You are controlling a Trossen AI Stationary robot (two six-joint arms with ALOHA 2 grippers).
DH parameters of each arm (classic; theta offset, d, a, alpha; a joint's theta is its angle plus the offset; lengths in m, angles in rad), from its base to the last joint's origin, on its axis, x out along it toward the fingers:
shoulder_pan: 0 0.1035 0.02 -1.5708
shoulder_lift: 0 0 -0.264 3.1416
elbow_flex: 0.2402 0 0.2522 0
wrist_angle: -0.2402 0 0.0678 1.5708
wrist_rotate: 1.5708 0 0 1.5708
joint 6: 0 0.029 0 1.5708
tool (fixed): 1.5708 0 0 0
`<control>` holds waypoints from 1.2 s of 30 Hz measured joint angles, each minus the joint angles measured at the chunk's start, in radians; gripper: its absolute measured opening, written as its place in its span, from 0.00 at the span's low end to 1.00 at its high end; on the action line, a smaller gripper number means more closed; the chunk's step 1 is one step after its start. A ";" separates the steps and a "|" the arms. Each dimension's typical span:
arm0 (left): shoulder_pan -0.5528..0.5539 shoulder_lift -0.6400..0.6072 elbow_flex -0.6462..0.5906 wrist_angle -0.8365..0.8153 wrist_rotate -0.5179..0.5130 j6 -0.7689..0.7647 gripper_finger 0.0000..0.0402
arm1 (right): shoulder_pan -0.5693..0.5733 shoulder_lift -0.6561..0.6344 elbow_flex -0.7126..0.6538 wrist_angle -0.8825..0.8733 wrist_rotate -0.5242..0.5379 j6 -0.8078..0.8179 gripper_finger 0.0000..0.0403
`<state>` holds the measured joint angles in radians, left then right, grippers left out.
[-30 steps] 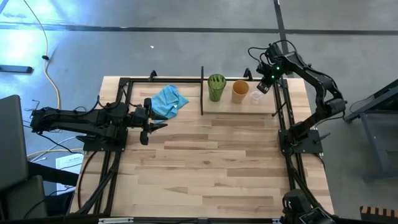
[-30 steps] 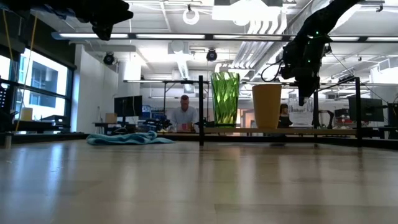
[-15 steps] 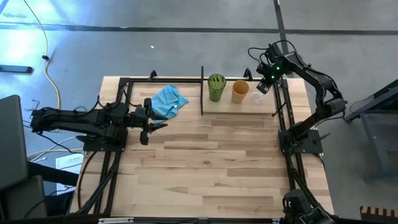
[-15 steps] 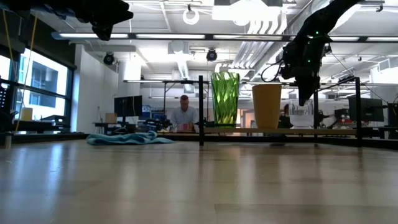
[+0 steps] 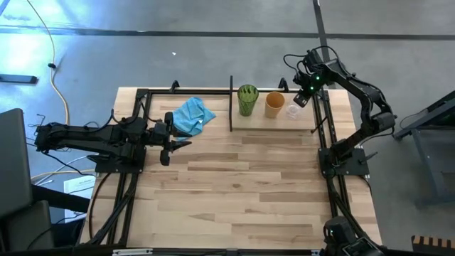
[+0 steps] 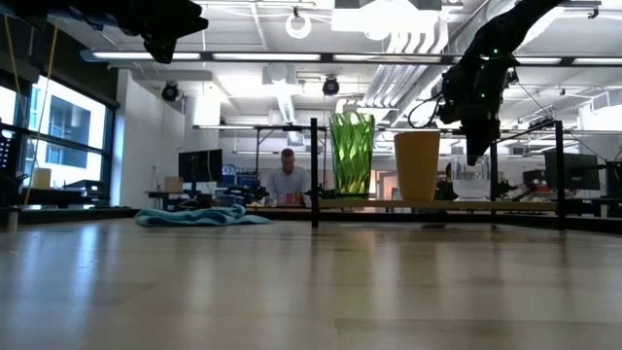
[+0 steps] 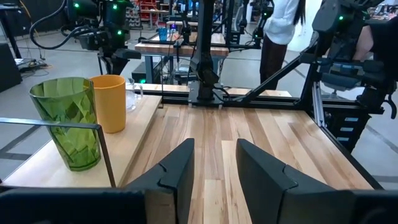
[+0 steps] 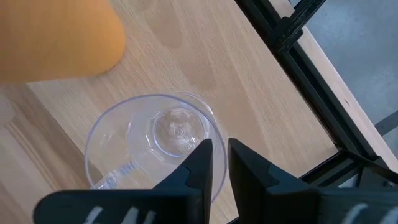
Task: Stack small to large cups/mugs on shelf
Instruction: Put the transparent mug on the shelf, then return to Home Position
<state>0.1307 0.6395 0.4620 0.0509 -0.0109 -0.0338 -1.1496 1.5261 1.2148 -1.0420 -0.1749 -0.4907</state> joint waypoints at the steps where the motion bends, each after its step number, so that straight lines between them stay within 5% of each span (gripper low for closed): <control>1: 0.000 0.000 0.000 0.000 0.000 0.000 0.27 | 0.000 0.000 0.000 0.000 0.000 0.000 0.11; 23: 0.000 0.000 0.000 0.000 0.000 0.002 0.27 | 0.000 -0.006 0.001 -0.015 0.012 -0.005 0.16; 36: 0.000 0.000 0.000 0.004 0.000 0.002 0.27 | 0.017 -0.146 0.002 -0.031 -0.001 -0.004 0.16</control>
<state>0.1303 0.6395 0.4621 0.0548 -0.0109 -0.0315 -1.1326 1.3796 1.2163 -1.0731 -0.1763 -0.4943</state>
